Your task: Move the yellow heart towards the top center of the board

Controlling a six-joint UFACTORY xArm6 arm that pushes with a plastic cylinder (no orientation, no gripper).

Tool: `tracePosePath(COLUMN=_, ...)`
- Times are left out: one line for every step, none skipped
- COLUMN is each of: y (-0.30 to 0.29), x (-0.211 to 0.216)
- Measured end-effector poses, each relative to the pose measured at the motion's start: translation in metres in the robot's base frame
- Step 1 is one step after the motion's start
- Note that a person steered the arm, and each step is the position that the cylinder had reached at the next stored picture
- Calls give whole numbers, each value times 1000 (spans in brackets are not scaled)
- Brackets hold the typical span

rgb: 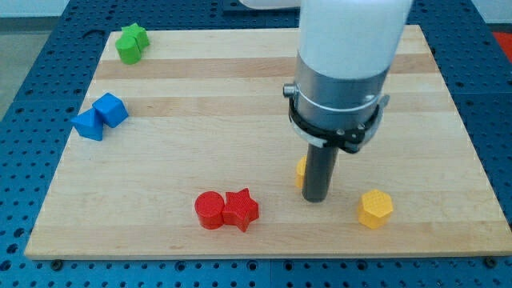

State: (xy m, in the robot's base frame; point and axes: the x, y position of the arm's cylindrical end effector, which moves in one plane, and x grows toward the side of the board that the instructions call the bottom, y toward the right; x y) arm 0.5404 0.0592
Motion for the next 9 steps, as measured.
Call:
tracePosePath(y=-3, x=-42)
tracePosePath(y=-2, x=-44)
tracePosePath(y=-2, x=-48)
tracePosePath(y=-29, x=-86)
tracePosePath(y=-48, x=-127)
tracePosePath(y=-55, x=-160)
tracePosePath(y=-55, x=-165)
tracePosePath(y=-50, x=-153)
tracePosePath(y=-49, x=-173)
